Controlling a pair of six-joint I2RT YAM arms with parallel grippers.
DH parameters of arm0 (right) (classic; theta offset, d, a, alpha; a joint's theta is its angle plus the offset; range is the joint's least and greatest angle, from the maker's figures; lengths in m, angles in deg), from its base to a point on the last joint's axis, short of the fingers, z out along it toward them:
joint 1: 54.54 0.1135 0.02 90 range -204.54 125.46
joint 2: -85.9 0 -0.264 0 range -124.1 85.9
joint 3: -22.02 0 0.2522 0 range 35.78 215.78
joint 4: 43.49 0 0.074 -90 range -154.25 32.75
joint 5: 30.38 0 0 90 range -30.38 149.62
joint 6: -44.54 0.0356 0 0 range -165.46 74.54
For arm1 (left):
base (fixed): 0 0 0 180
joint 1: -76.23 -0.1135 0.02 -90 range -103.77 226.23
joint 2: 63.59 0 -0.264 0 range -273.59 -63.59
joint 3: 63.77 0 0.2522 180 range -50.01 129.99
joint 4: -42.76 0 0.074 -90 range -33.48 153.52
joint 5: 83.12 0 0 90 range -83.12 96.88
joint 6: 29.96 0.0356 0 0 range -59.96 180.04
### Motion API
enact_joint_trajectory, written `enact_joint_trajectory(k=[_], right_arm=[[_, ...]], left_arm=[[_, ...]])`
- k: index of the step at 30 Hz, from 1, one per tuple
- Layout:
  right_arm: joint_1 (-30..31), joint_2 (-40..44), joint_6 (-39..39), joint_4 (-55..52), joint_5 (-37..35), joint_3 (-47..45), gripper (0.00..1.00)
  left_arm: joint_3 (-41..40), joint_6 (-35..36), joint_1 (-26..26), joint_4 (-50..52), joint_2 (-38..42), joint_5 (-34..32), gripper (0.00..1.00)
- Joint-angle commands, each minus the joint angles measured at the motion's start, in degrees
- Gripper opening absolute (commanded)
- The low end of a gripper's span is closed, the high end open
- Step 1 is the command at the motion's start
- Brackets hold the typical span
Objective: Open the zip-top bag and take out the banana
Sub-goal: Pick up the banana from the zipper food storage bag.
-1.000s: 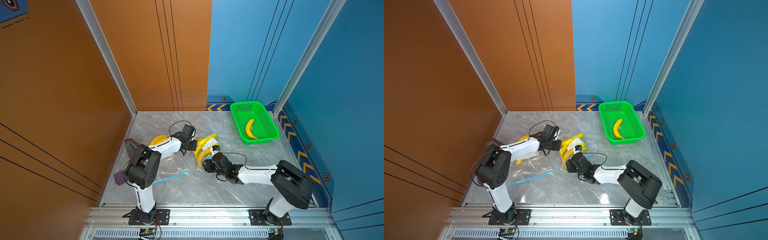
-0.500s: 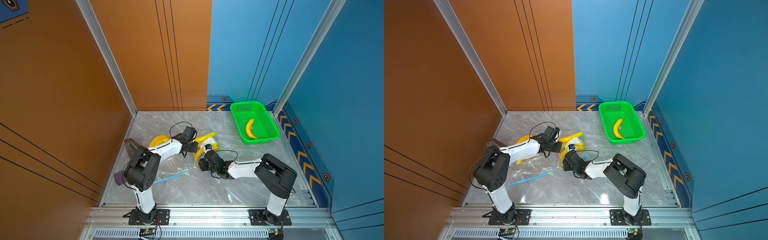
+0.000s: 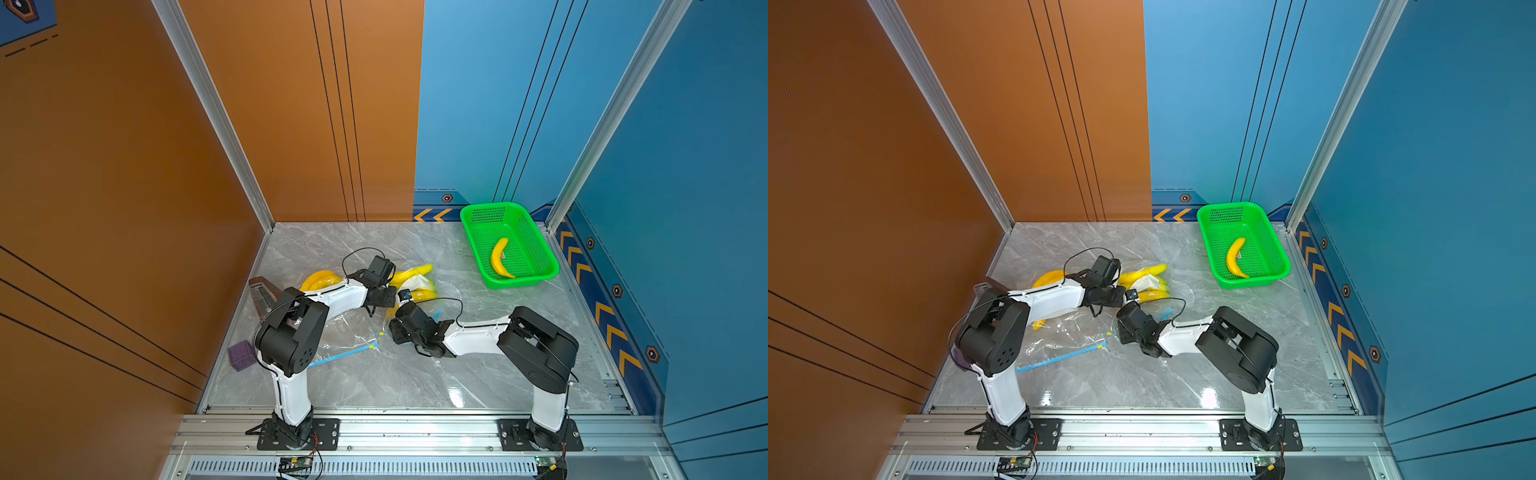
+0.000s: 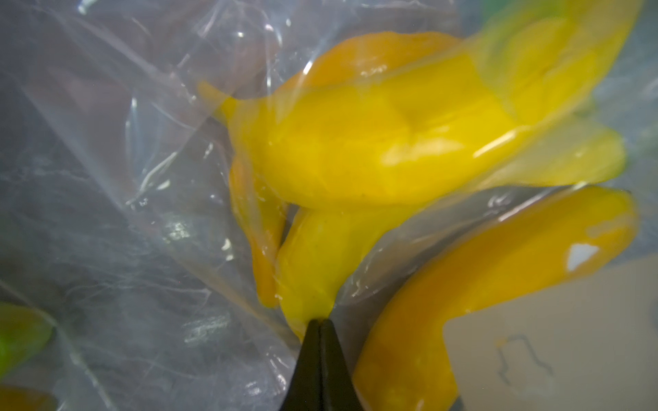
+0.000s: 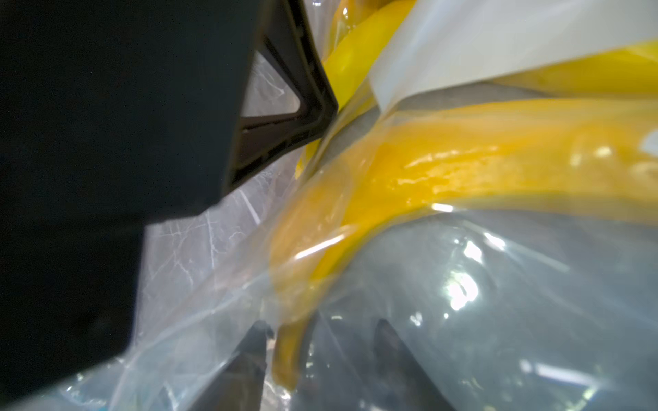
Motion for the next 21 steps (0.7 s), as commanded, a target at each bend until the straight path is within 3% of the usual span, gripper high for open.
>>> enact_joint_trajectory(k=[1,7,11,21], right_arm=[[1.65,-2.39,-3.55,-8.67,-6.59,3.5,0.44],[2.53,-2.99,-5.46,-8.36,-6.57,4.1,0.4],[3.44,-3.66,-6.3,-10.16,-9.14,5.56,0.3],[1.89,-5.73,-9.46,-6.11,-2.49,5.52,0.21]], left_arm=[[-1.45,-0.7,1.15,0.72,-1.67,-0.11,0.0],[-1.75,-1.1,1.24,0.4,-1.42,0.03,0.0],[-1.77,-1.08,1.24,0.36,-1.39,-0.09,0.0],[-1.68,-1.21,1.24,0.35,-1.64,0.01,0.0]])
